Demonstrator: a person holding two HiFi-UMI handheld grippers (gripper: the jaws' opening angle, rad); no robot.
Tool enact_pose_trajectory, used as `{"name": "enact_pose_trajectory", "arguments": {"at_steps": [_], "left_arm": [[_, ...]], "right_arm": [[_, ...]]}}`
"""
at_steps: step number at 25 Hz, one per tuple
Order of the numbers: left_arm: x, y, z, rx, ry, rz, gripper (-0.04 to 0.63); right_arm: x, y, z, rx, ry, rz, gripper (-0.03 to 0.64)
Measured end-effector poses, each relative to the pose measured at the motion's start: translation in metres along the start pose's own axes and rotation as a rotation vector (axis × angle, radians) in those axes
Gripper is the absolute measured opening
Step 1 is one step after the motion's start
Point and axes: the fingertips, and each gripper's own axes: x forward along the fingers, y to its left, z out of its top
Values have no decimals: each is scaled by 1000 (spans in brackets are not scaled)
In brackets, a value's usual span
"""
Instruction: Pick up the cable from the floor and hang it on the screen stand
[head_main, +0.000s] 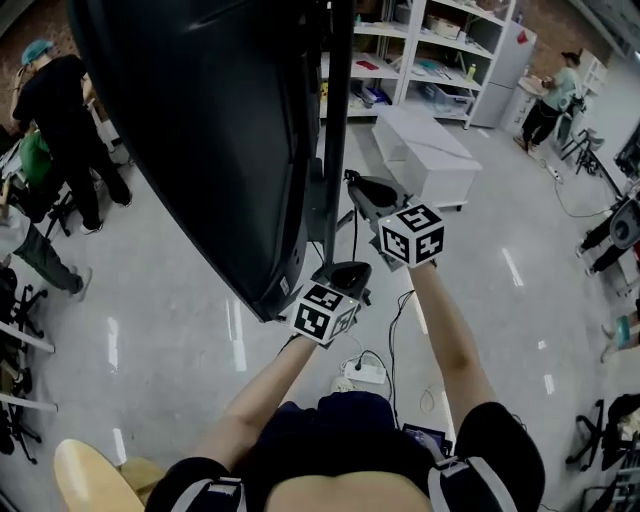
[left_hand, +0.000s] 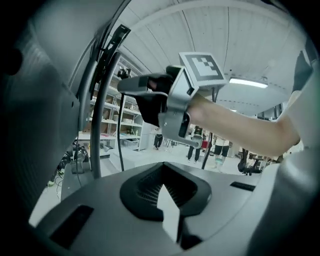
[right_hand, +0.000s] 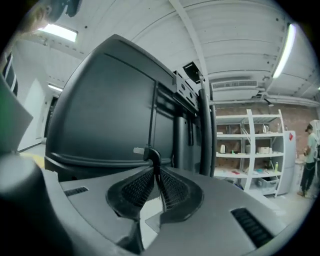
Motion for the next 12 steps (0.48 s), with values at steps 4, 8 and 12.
{"name": "enact_pose_trajectory", "arguments": {"at_steps": [4,8,12], "left_arm": [[25,12,27,19,-32,26,6],[48,30,56,51,-69,72,6],[60,43,86,66,-107,104,6]], "right_arm": [[18,-12,58,-30,-58,111,55],[33,-25,111,-78,-116,185,55],[36,-29,162,-112,-176,250,54]]}}
